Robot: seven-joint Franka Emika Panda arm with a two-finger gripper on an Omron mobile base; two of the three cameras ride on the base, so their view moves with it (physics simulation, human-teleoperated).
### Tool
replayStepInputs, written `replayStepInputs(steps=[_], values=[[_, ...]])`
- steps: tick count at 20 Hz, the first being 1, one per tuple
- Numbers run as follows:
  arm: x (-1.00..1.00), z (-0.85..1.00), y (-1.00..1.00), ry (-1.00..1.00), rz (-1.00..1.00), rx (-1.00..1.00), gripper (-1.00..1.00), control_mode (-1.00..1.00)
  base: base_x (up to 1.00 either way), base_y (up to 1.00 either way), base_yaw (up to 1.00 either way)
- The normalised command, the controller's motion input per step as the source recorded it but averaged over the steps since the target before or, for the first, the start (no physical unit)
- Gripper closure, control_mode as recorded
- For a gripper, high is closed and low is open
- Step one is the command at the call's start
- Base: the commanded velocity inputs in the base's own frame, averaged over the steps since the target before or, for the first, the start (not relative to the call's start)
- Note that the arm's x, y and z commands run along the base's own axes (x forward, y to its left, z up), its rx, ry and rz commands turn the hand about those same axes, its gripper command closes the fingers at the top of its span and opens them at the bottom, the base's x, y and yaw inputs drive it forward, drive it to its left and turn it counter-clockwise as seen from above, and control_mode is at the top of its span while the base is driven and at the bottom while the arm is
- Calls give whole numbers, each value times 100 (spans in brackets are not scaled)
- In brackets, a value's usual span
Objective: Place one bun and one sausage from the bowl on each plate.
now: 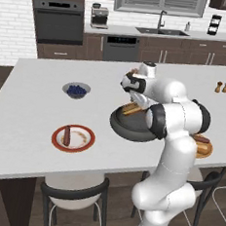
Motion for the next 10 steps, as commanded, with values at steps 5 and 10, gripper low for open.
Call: replayStepInputs(steps=[5, 10], values=[[-76, 52, 100, -1, 25, 0, 100, -100, 0, 0, 0], [-86, 4, 100, -1, 46, -2, 100, -100, 0, 0, 0]])
